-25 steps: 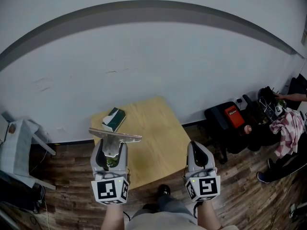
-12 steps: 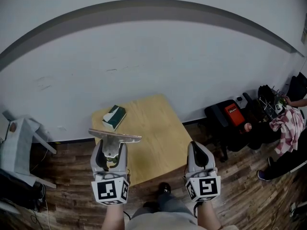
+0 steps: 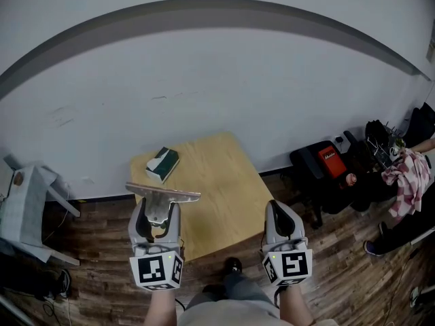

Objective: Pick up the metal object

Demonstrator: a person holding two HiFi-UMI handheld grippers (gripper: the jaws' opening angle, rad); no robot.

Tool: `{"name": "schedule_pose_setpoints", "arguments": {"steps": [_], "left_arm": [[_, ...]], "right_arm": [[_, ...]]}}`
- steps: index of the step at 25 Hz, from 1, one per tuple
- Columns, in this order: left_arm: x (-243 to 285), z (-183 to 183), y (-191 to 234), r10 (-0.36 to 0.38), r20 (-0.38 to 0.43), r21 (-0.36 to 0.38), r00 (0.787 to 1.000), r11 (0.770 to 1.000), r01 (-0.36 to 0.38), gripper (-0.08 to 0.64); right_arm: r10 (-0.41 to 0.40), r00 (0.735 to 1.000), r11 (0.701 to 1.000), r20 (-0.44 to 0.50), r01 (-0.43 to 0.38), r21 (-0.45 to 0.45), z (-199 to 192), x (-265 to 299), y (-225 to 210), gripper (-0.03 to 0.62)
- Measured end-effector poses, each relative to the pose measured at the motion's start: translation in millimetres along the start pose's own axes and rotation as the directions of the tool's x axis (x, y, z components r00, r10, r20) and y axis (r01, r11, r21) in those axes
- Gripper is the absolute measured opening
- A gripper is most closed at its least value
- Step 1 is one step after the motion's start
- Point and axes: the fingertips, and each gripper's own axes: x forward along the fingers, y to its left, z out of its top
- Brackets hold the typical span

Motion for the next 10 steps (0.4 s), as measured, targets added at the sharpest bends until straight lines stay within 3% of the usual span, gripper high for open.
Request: {"name": "schedule_pose_setpoints", "arguments": {"steps": [10], "left_arm": [[-1.7, -1.2, 6.1, 0.002, 0.004, -0.005, 1.0, 1.0, -0.002, 0.305]], "right_arm": [[0.001, 1.0, 1.0, 0.002, -0.001, -0.007, 1.2, 0.4, 7.2, 0.002]]}}
